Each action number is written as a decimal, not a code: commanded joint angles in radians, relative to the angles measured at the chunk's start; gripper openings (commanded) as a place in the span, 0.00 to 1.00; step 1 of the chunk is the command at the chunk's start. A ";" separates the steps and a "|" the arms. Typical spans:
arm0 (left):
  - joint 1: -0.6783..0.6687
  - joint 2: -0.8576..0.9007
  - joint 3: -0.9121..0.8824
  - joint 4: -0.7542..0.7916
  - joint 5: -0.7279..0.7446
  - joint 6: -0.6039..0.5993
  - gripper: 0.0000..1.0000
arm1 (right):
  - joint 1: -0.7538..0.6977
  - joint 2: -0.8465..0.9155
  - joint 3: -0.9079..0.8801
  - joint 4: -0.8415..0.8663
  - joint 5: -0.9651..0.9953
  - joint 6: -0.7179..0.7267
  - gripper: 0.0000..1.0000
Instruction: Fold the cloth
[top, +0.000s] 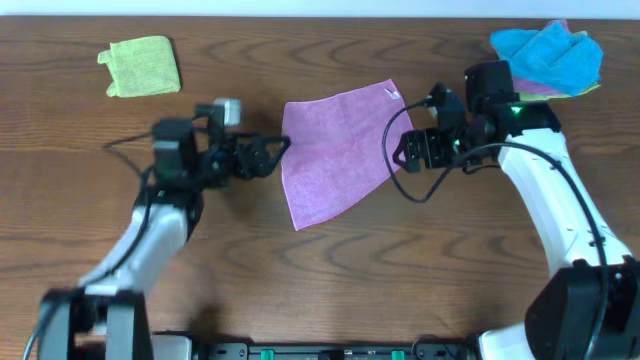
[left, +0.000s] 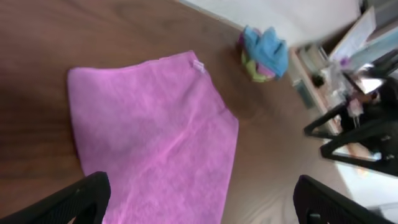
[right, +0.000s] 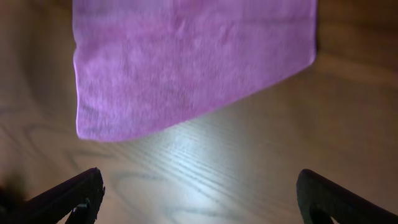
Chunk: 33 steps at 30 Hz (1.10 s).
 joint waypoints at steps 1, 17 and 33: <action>-0.044 0.107 0.163 -0.089 -0.008 0.137 0.95 | -0.031 -0.022 0.003 0.031 -0.010 -0.010 0.99; -0.071 0.535 0.745 -0.479 -0.100 0.317 0.95 | -0.069 0.075 0.003 0.343 -0.081 0.069 0.99; -0.090 0.690 0.850 -0.509 -0.269 0.426 0.95 | -0.121 0.114 0.003 0.396 -0.161 0.102 0.99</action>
